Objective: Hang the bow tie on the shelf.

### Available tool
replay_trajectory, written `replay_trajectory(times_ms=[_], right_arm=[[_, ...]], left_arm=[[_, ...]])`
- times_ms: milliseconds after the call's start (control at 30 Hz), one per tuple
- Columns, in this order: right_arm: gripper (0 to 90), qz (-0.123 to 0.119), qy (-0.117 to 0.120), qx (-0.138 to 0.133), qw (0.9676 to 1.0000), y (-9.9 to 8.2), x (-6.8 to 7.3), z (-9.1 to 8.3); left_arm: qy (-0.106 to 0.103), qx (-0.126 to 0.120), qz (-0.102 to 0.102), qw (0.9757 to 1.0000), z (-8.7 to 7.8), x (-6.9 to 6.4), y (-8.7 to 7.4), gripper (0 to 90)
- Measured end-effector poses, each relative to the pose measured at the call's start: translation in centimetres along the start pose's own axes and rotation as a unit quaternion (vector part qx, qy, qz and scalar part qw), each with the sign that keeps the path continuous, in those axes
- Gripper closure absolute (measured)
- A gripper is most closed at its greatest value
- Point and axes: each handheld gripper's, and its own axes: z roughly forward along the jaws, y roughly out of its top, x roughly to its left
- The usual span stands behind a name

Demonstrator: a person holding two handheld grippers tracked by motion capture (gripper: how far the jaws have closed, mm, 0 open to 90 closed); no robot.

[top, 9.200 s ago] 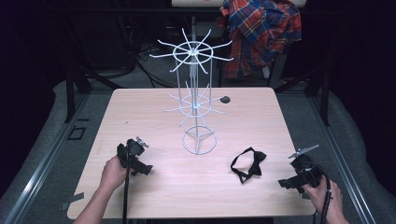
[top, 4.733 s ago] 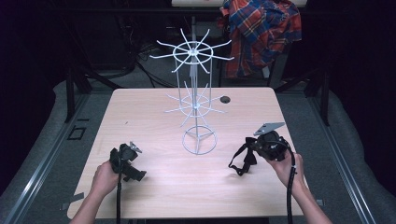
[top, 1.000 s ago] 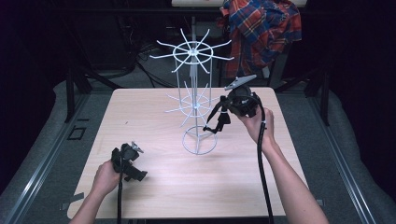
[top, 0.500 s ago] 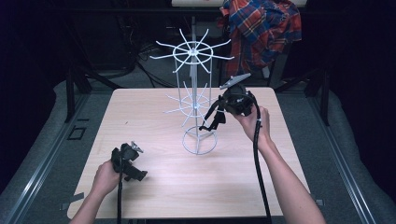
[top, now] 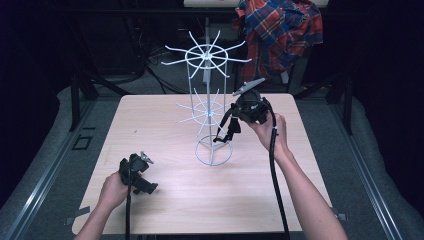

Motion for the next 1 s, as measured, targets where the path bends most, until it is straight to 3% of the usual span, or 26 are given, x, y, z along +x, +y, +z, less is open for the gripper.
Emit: replay_trajectory(times_ms=[167, 500, 1000], right_arm=[[84.4, -0.002, 0.0, -0.002, 1.0, 0.2, 0.1, -0.1], [82.2, -0.007, 0.003, -0.009, 0.9999, 0.3, 0.4, -0.5], [73.4, 0.006, 0.02, -0.023, 0.9995, 0.0, 0.2, -2.0]], left_arm=[[0.0, 0.001, 0.0, 1.0, 0.0, 0.0, 0.0, 0.1], [0.001, 0.0, 0.001, 1.0, 0.0, 0.0, 0.0, 0.1], [0.002, -0.002, 0.004, 1.0, 0.1, -0.2, 0.4, 0.1]])
